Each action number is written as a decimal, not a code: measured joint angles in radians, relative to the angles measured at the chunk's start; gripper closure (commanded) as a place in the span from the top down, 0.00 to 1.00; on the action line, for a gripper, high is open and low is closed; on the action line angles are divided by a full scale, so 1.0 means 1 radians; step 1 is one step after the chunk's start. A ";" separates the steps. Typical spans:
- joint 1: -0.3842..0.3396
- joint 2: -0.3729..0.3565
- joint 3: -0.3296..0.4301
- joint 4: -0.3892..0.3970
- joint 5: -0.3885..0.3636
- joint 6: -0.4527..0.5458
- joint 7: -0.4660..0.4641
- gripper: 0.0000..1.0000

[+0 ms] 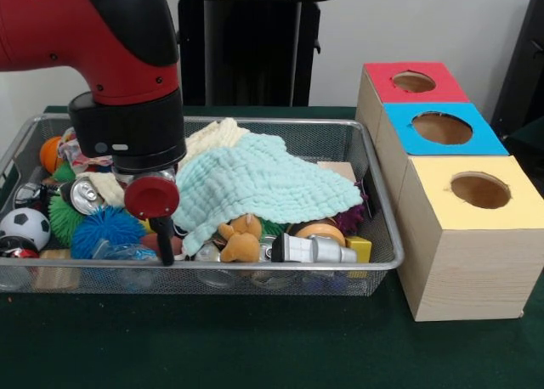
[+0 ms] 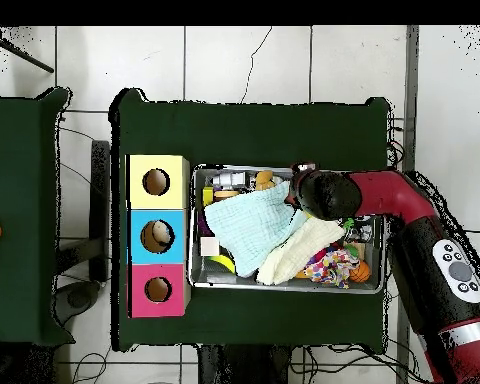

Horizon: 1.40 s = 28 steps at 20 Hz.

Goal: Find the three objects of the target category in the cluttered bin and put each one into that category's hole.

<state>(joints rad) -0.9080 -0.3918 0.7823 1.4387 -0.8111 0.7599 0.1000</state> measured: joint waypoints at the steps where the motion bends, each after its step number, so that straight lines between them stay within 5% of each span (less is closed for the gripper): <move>1: 0.000 0.000 0.000 -0.002 0.000 0.000 0.000 1.00; 18: 0.000 -0.045 0.000 -0.060 0.000 0.040 0.000 1.00; 28: -0.005 -0.008 0.000 -0.061 -0.007 0.038 0.000 1.00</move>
<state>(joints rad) -0.9125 -0.4001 0.7820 1.3782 -0.8179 0.7978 0.1000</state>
